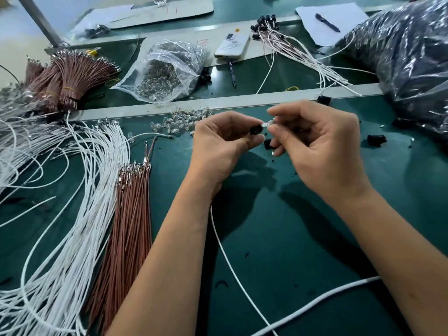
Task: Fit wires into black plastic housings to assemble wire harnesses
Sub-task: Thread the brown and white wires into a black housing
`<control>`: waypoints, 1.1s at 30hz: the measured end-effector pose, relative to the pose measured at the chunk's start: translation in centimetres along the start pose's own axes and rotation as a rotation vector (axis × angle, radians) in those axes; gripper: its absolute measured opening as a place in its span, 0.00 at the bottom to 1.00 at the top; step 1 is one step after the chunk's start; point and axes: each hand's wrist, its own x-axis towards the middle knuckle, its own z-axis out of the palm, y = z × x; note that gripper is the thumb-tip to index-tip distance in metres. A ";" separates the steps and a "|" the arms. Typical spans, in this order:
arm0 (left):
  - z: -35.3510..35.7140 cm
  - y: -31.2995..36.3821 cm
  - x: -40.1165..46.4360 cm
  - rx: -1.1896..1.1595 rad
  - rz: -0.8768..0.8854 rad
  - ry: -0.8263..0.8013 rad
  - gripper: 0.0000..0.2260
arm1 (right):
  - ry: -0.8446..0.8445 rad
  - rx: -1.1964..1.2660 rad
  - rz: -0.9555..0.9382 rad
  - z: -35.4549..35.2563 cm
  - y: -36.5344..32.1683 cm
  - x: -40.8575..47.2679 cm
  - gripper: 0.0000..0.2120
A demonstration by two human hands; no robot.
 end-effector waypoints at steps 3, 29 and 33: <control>0.0 -0.1 0.1 0.014 0.000 -0.012 0.12 | -0.008 -0.039 -0.046 -0.3 0.1 0.1 0.02; 0.4 0.2 -0.1 0.423 0.183 -0.027 0.09 | -0.094 -0.179 0.085 -0.4 0.7 -0.2 0.03; 0.5 0.3 -0.1 0.468 0.224 -0.002 0.09 | -0.090 -0.213 0.088 -0.4 0.6 -0.2 0.04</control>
